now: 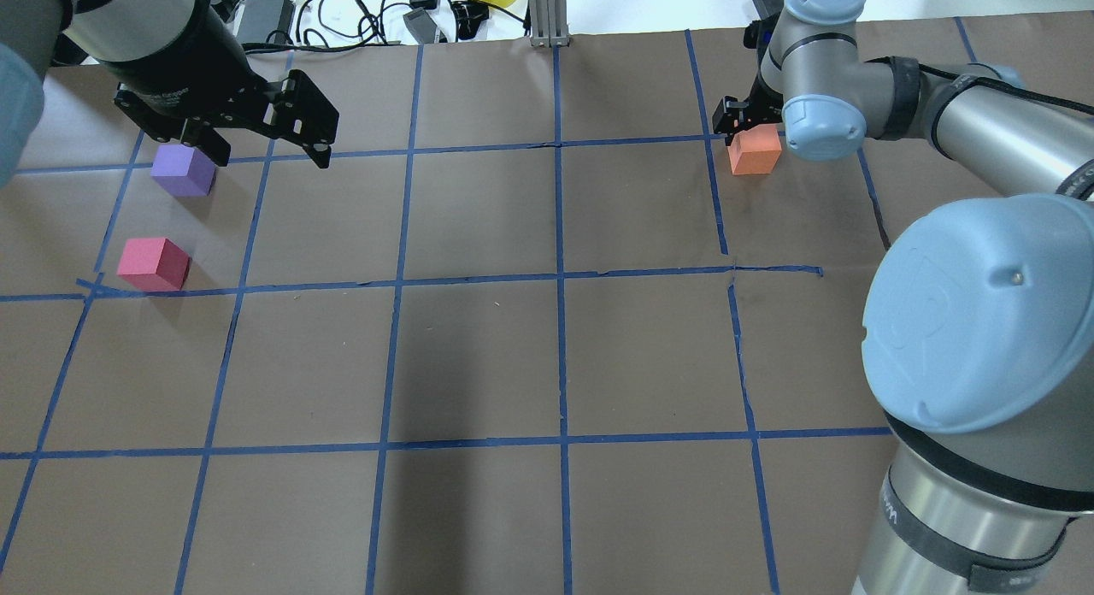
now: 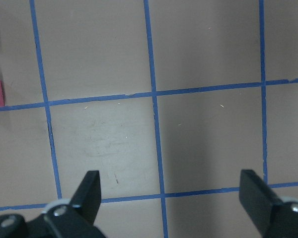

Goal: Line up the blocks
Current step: 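Move the right gripper down over the orange cube, then close the right gripper on the orange cube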

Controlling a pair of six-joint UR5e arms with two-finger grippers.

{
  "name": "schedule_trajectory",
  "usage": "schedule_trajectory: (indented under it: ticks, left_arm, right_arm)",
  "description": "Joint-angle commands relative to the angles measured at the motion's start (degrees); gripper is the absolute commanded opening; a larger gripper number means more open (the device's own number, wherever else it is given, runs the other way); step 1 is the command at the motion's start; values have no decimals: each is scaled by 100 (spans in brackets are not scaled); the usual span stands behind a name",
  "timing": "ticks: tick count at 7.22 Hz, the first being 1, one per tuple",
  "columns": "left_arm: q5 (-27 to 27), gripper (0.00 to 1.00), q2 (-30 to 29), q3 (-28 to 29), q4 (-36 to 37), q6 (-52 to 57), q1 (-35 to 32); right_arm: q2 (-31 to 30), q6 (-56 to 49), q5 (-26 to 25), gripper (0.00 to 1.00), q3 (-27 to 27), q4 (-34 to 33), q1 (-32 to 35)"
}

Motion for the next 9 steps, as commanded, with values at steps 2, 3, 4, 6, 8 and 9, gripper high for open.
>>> schedule_trajectory:
  ticks: [2, 3, 4, 6, 8, 9]
  left_arm:
    - [4, 100, 1, 0, 0, 0, 0]
    - [4, 100, 1, 0, 0, 0, 9]
    - [4, 100, 1, 0, 0, 0, 9]
    - [4, 100, 1, 0, 0, 0, 9]
    - [13, 100, 1, 0, 0, 0, 9]
    - [4, 100, 1, 0, 0, 0, 17]
  right_arm:
    - [121, -22, 5, 100, -2, 2, -3]
    - [139, -13, 14, 90, -11, -7, -3]
    - [148, 21, 14, 51, -11, -7, 5]
    - [130, 127, 75, 0, -28, -33, -3]
    - [-88, 197, 67, 0, -194, 62, 58]
    - [-237, 459, 84, 0, -256, 324, 163]
